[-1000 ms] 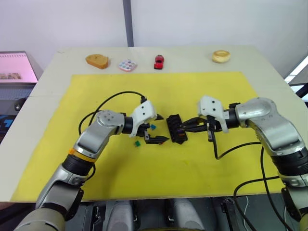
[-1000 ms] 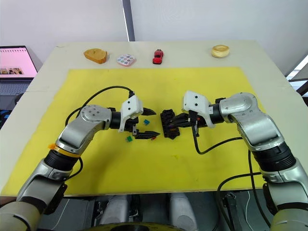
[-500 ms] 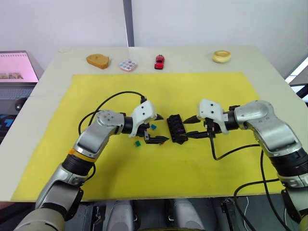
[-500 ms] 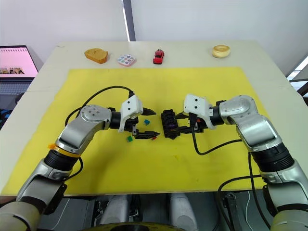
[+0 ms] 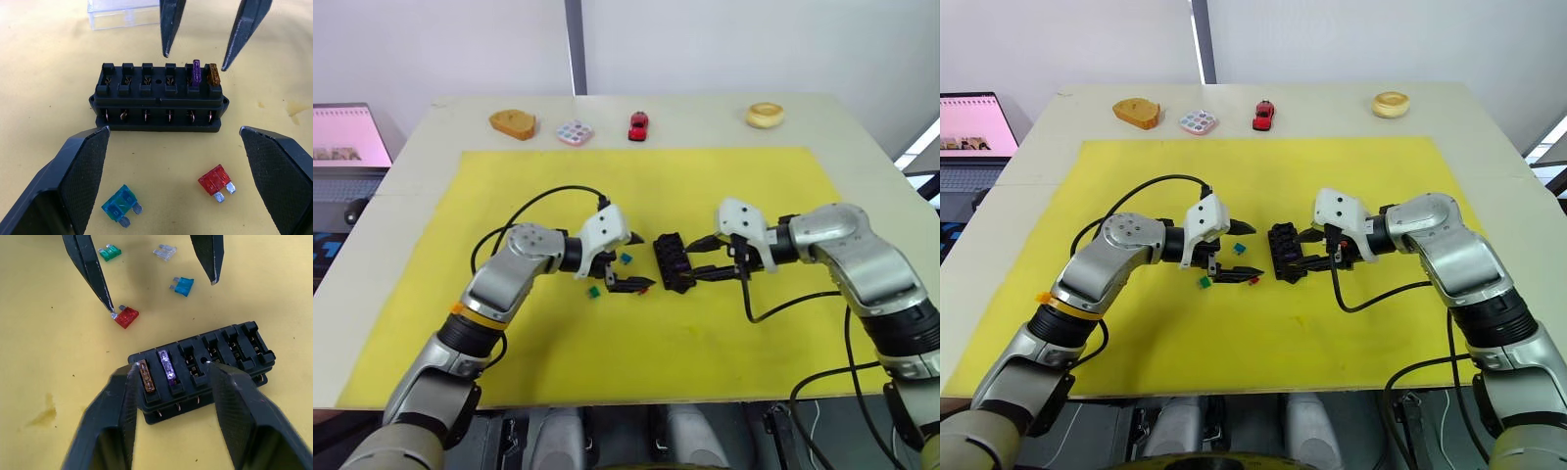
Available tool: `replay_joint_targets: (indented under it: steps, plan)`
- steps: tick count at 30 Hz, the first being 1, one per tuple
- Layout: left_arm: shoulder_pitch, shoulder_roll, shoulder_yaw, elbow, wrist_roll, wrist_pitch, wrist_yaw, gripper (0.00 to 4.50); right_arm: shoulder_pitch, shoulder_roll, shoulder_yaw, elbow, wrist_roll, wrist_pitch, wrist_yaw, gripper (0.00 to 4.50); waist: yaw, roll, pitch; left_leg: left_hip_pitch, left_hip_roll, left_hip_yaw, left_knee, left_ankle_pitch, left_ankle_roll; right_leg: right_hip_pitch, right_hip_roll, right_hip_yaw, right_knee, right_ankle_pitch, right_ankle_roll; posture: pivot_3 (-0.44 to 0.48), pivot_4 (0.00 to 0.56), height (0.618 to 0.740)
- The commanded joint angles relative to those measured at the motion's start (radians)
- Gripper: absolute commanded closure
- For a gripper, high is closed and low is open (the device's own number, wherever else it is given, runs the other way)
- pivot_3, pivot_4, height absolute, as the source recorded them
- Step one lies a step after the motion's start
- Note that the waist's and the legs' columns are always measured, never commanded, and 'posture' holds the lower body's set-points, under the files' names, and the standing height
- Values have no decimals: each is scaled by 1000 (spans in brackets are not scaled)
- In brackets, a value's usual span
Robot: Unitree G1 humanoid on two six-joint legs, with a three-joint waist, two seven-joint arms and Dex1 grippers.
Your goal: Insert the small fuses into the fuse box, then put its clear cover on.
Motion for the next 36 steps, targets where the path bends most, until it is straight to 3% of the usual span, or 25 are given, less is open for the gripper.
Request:
replay_joint_targets:
  steps: [1,36]
  plan:
    - [0,1,16,-27,-6,-18,-1,0,-34,1,-17,-3,6,5,-2,3844,0,0,0,0,0,0,0,0,0,0,0,0,0,0,0,0,150,740]
    - [4,0,18,-38,-9,-10,11,0,-59,-4,27,-26,13,92,33,3844,0,0,0,0,0,0,0,0,0,0,0,0,0,0,0,0,150,740]
